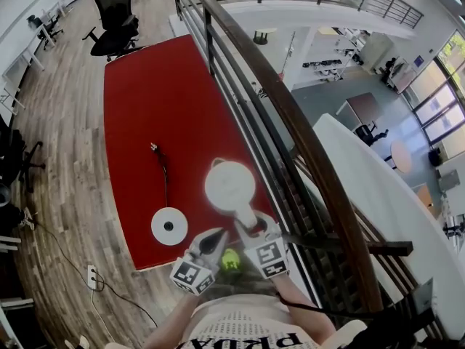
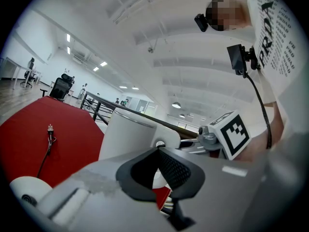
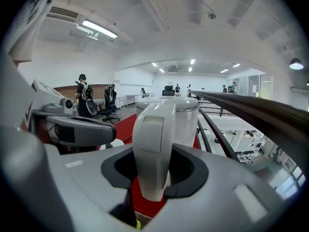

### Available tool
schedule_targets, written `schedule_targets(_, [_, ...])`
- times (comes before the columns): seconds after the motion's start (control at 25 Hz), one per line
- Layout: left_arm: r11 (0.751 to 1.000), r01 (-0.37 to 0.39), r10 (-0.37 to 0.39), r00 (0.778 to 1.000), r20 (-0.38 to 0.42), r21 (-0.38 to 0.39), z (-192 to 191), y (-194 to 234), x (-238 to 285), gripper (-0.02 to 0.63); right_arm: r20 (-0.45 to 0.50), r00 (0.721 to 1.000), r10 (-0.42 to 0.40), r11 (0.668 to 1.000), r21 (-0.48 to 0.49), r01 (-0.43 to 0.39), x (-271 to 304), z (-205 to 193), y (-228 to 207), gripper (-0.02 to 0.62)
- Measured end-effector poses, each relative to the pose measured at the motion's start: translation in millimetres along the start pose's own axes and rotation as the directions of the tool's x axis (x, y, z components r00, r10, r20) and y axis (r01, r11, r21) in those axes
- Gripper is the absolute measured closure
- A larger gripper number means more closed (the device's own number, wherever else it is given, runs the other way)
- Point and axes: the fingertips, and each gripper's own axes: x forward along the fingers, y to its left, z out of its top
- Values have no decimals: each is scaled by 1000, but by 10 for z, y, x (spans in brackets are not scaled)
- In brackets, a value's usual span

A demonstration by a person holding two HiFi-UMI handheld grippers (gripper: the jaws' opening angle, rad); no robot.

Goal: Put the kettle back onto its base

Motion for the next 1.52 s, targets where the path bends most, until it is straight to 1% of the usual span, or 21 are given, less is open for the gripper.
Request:
schedule_targets(0.2, [1000, 14, -15, 1000, 2, 6, -2, -8, 34, 614, 6, 1000, 12, 999, 40, -12, 32, -21, -28, 460])
schedule_targets(0.44, [1000, 12, -12, 1000, 8, 14, 21, -14, 5, 614, 22, 1000, 5, 999, 37, -6, 13, -19, -20, 463])
schedule_targets(1.08, [1000, 9, -9, 1000, 11, 26, 16, -19, 54, 614, 48, 999, 23, 999, 42, -25, 60, -54, -62, 462])
schedule_targets(1.28, [1000, -7, 7, 1000, 15, 28, 89, 6, 4, 614, 98, 995, 8, 999, 46, -13, 44, 33, -126, 466])
schedule_targets(1.52, [999, -14, 12, 999, 36, 50, 146, 45, 8, 614, 176, 984, -15, 998, 66, 3, 68, 224, -336, 472])
